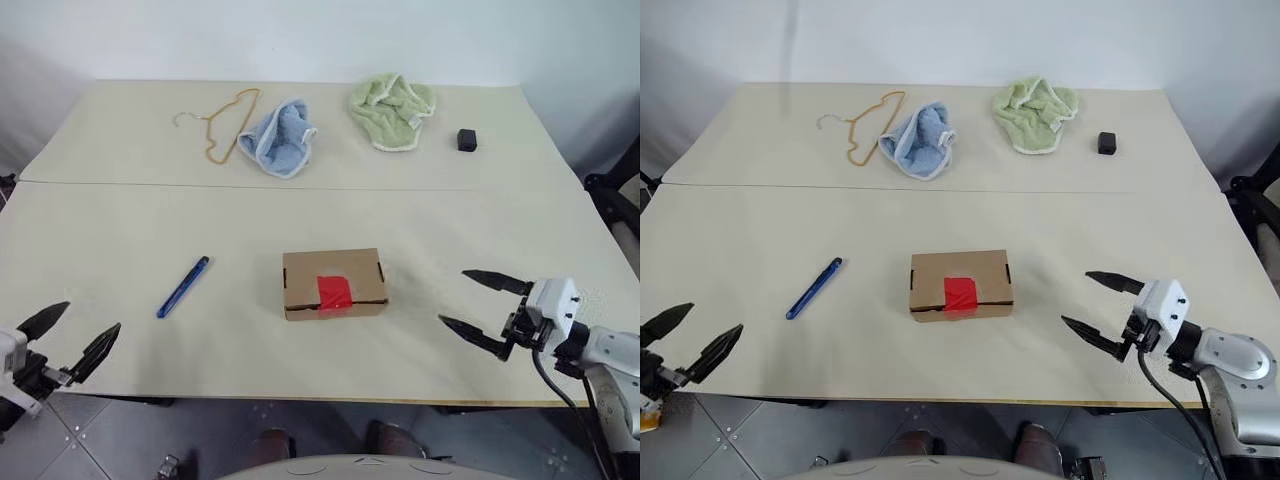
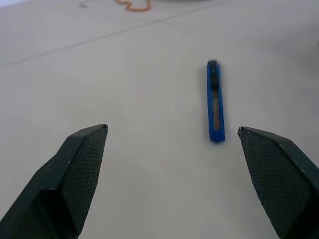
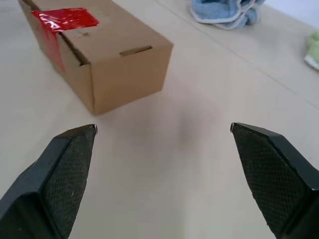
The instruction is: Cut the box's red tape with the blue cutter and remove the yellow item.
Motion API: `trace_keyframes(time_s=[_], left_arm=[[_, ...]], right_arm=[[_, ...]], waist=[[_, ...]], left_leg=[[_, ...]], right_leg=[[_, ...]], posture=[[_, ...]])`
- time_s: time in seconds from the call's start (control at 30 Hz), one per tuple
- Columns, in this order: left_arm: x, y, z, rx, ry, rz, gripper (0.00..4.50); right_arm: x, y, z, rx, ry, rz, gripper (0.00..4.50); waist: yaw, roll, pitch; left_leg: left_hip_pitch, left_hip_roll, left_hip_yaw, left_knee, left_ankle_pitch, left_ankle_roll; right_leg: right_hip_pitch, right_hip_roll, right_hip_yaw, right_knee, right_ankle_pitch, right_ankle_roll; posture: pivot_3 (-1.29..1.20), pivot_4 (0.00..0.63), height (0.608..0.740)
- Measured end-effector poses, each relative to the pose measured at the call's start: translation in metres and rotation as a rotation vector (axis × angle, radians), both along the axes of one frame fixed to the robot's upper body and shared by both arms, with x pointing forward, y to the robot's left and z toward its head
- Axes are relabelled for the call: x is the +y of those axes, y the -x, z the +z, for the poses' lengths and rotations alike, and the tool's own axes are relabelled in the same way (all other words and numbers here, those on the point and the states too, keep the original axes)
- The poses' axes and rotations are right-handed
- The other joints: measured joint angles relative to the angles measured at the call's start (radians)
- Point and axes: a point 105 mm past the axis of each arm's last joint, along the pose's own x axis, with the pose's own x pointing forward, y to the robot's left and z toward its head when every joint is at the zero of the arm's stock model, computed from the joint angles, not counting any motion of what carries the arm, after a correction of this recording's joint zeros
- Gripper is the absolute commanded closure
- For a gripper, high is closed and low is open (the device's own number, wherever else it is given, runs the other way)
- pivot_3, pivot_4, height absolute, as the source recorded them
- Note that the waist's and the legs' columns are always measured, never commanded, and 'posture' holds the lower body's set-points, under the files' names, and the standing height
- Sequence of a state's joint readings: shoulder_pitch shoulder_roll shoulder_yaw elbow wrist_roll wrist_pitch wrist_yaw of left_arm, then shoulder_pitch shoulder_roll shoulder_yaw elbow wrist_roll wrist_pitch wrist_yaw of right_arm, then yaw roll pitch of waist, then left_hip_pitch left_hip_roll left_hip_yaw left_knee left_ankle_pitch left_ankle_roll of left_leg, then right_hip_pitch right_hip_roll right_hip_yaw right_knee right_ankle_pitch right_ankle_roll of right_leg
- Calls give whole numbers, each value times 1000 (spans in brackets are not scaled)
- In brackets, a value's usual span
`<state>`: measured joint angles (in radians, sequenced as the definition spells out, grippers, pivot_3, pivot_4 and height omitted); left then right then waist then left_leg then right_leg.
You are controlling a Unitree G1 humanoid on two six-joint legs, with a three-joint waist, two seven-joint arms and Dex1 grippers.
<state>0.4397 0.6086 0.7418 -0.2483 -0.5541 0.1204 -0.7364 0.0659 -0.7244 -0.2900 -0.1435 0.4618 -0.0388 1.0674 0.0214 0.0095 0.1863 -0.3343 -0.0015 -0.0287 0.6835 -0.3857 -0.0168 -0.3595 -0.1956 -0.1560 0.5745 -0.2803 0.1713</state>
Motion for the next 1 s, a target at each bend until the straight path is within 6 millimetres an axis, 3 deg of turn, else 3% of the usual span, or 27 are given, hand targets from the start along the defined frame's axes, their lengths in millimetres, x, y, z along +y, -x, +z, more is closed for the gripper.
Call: trace_keyframes(time_s=[0.13, 0.23, 0.27, 0.33, 0.47, 0.53, 0.7, 0.73, 0.83, 1.0], left_arm=[[-6, 0, -3, 30, 51, -29, 58], [-9, 1, -6, 62, 134, -56, 58], [-11, 0, -6, 75, 156, -69, 229], [-27, -9, -2, 100, 160, -151, 663], [-85, -56, 27, 29, 111, -408, 1911], [-104, -74, 38, -6, 87, -467, 2547], [-135, -152, 47, -36, 54, -470, 4218], [-146, -167, 46, -24, 53, -483, 4486], [-175, -197, 37, 35, 16, -537, 4486], [-193, -206, 8, 171, -78, -670, 4486]], right_arm=[[-11, 6, 3, -1, 22, -34, 0], [-10, 10, 0, 31, 1, -27, 0], [-7, 12, -1, 44, -7, -16, 180], [3, 16, -2, 73, -18, 22, 635], [41, 21, -13, 130, 18, 132, 2024], [51, 20, -20, 151, 45, 137, 2721], [69, 9, -35, 189, 101, 119, 4492], [74, 7, -39, 200, 109, 118, 4500], [91, 0, -46, 236, 96, 121, 4500], [105, -10, -46, 282, 86, 110, 4500]], waist=[[2, 0, 0], [1, 0, 0], [1, 0, 0], [3, 0, 0], [21, 1, 0], [16, 1, 0], [5, 1, 0], [5, -1, -1], [1, -3, -1], [-23, -4, -2]], left_leg=[[0, 0, 0, 0, -1, 0], [0, 0, 1, 0, -1, 0], [0, 1, 1, 0, -1, 0], [0, 1, 1, 0, 0, 0], [1, 1, 0, 1, 2, -2], [0, 1, 1, 1, 2, -2], [0, 1, 4, 1, 2, -2], [-1, 1, 4, 1, 3, -2], [-2, 0, 8, 0, 2, -1], [-4, 1, 14, -1, 2, 0]], right_leg=[[0, 1, 0, -1, 0, 0], [0, 0, 0, 0, 0, 0], [0, 1, 0, 0, 0, 0], [0, 1, 0, 0, 0, 0], [0, 1, 1, 1, 3, -2], [-1, 2, 2, 1, 3, -2], [-3, 3, 4, 2, 4, -2], [-4, 4, 4, 1, 4, -1], [-8, 4, 6, 1, 4, -1], [-15, 4, 7, 2, 4, -1]], posture=[[0, 150, 740], [0, 150, 740], [0, 150, 740], [0, 150, 740], [0, 150, 740], [0, 150, 740], [0, 150, 740], [0, 150, 740], [0, 150, 740], [0, 150, 740]])
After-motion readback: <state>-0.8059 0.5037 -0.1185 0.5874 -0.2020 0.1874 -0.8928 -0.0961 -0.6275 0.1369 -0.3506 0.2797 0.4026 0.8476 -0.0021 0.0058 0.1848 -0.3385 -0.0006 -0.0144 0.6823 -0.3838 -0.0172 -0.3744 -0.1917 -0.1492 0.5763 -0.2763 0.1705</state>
